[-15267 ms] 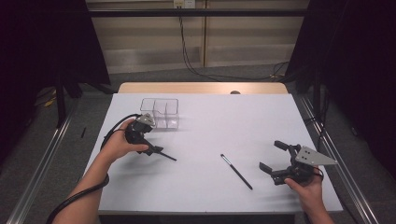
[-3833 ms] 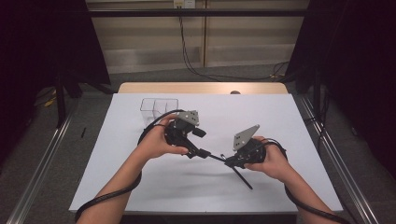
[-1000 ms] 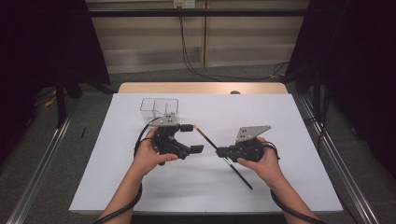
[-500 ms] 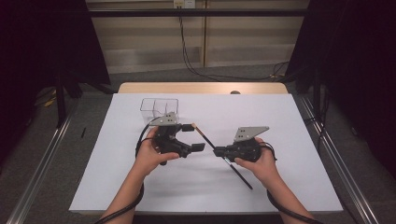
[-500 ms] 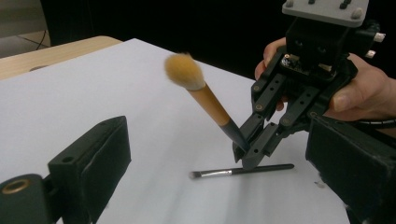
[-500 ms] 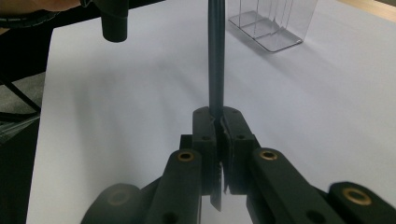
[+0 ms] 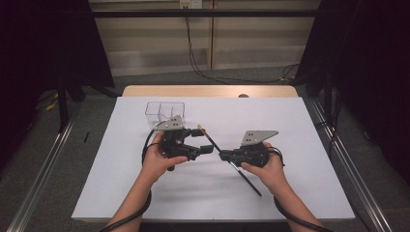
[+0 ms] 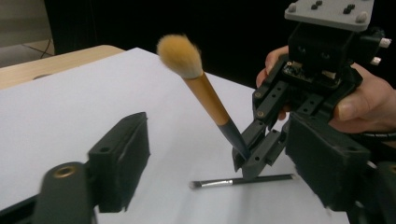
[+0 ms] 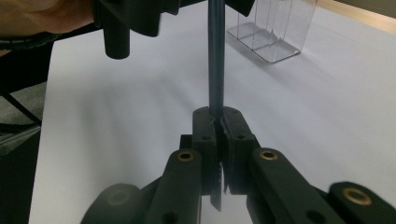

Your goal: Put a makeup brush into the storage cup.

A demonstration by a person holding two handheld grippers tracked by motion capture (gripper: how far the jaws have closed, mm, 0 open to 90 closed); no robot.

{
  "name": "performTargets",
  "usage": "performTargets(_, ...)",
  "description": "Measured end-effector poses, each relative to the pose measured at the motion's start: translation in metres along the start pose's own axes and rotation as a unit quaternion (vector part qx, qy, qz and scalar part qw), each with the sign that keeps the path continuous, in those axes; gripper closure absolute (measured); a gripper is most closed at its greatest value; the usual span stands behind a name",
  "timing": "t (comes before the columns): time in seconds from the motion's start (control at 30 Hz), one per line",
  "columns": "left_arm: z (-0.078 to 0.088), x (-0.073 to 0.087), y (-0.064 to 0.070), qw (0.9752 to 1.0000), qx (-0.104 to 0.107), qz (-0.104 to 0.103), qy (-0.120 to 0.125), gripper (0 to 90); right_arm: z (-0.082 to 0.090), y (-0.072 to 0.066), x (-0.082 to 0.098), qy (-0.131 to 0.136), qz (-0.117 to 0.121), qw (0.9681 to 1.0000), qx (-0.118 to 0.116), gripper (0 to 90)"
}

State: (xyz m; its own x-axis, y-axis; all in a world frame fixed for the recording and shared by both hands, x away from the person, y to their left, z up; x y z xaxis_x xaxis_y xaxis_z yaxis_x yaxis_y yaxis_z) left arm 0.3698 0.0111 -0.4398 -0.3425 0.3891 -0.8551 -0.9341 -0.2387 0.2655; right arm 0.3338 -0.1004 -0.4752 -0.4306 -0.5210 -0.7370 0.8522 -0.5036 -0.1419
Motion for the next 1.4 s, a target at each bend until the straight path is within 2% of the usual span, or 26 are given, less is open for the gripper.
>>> performTargets(0.1,-0.002,0.0,0.001,1.0,0.0,-0.005,0.003,31.0,-0.001,-0.001,-0.002,0.004,-0.004,1.0,0.0,85.5)
performTargets(0.3,-0.002,-0.001,0.002,0.9998,0.003,0.005,0.019,48.4,-0.002,-0.001,-0.002,0.006,-0.007,1.0,0.001,85.4)
performTargets(0.4,-0.002,-0.001,0.003,0.9998,0.006,0.008,0.02,54.4,-0.002,0.0,-0.001,0.005,-0.009,0.9999,0.004,85.4)
performTargets(0.43,-0.002,-0.001,0.003,0.9996,0.012,0.011,0.023,55.3,-0.003,0.0,-0.001,0.005,-0.008,0.9999,0.003,85.4)
performTargets(0.53,-0.004,0.0,0.004,0.9995,0.014,0.018,0.02,60.7,-0.003,0.0,-0.001,0.003,-0.009,0.9999,0.004,85.4)
performTargets(0.67,-0.004,0.001,0.003,0.9991,0.012,0.033,0.023,73.4,-0.005,-0.001,-0.001,0.003,-0.009,1.0,0.001,85.3)
performTargets(0.7,-0.003,0.002,0.003,0.999,0.018,0.035,0.023,76.2,-0.006,-0.002,-0.001,0.004,-0.009,0.9999,-0.001,85.3)
performTargets(0.93,-0.004,0.001,0.005,0.9986,0.026,0.038,0.028,80.4,-0.012,-0.004,-0.001,0.002,-0.011,0.9999,-0.007,85.0)
performTargets(1.23,-0.005,-0.001,0.006,0.998,0.024,0.041,0.041,82.0,-0.018,-0.006,-0.002,0.009,-0.022,0.9996,-0.013,85.1)
performTargets(1.4,-0.007,-0.001,0.007,0.9981,0.022,0.036,0.045,82.7,-0.022,-0.007,-0.003,0.011,-0.025,0.9995,-0.018,85.0)
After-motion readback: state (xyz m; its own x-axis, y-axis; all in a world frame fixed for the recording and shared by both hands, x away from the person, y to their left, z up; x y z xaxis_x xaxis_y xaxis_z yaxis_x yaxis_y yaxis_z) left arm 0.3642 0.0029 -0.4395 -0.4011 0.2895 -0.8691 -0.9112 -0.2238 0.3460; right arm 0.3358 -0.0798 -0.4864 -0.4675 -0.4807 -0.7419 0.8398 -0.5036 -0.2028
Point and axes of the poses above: each handheld gripper's, and its own axes: z roughly backward along the jaws, x roughly out of its underside, y roughly to its right, the point moved 9 cm from there along -z, roughly forward along the jaws, and after that the axes turned 13 degrees about -y, right-handed, at the moved point
